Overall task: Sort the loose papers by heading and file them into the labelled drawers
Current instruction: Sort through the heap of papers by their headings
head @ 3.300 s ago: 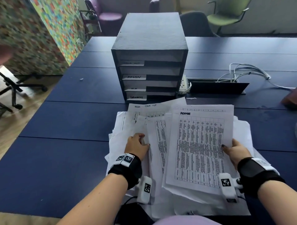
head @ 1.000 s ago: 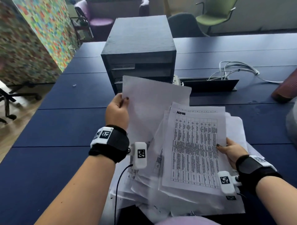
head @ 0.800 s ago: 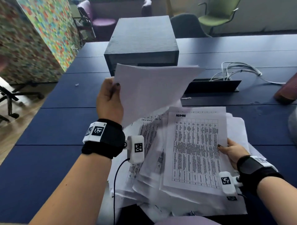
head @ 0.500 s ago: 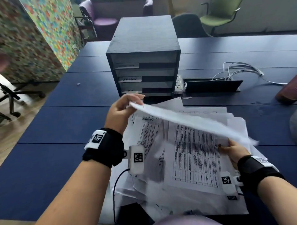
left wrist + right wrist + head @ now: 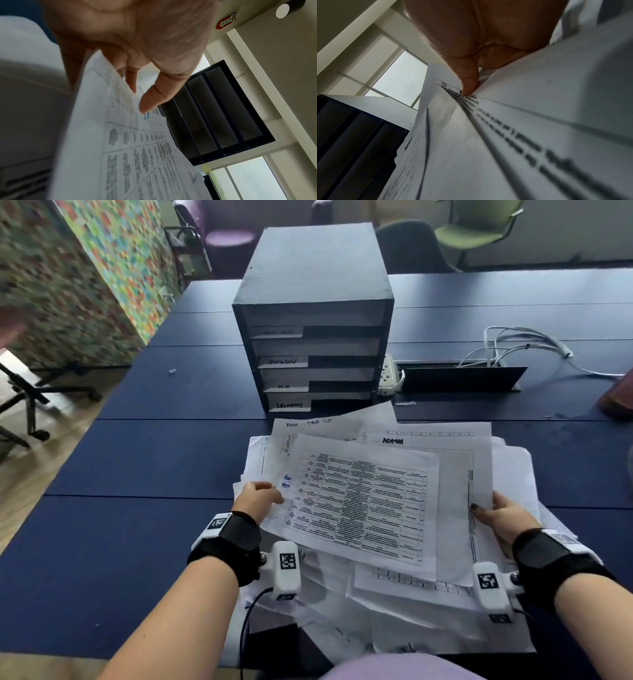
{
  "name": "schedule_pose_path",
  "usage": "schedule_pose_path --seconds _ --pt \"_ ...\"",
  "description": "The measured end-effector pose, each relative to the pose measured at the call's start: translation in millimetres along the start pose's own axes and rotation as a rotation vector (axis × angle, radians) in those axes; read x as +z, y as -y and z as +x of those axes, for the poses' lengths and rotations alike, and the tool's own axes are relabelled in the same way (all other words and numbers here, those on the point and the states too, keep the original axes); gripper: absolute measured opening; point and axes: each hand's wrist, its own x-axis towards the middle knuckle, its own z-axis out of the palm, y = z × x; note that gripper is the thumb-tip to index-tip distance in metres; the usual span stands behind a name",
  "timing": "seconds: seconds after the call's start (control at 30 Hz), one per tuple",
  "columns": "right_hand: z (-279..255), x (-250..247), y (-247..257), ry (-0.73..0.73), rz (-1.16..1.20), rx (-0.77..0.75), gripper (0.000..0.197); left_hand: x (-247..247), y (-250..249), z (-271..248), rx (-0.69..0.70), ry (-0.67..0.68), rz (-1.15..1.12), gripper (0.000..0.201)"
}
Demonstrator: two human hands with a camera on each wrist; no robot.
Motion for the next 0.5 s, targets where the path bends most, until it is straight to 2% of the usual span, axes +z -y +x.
schedule_pose_path --seconds 0.1,0.2,0.27,0.3,0.37,0.5 --pt "0 -1 1 -0.001 -0.005 0.006 0.024 -5 0 -4 0.021 -0.058 0.034 0.056" --pt "-1 -2 2 -0.007 -0.010 0.013 0.024 -7 1 -8 0.029 0.055 0.087 0.063" --pt "-3 -2 4 -0.004 0.038 0.038 0.026 -8 1 -10 0.030 0.140 0.163 0.060" --pt "-5 -1 7 0.000 0.068 0.049 0.027 -10 2 -8 0.038 0.138 0.194 0.055" --pt "-9 -1 11 0.003 0.117 0.071 0.028 -18 1 -2 0.079 0.034 0.182 0.045" --pt "-18 1 23 0.006 0.198 0.090 0.027 -44 -10 3 0.199 -0.241 -0.027 0.031"
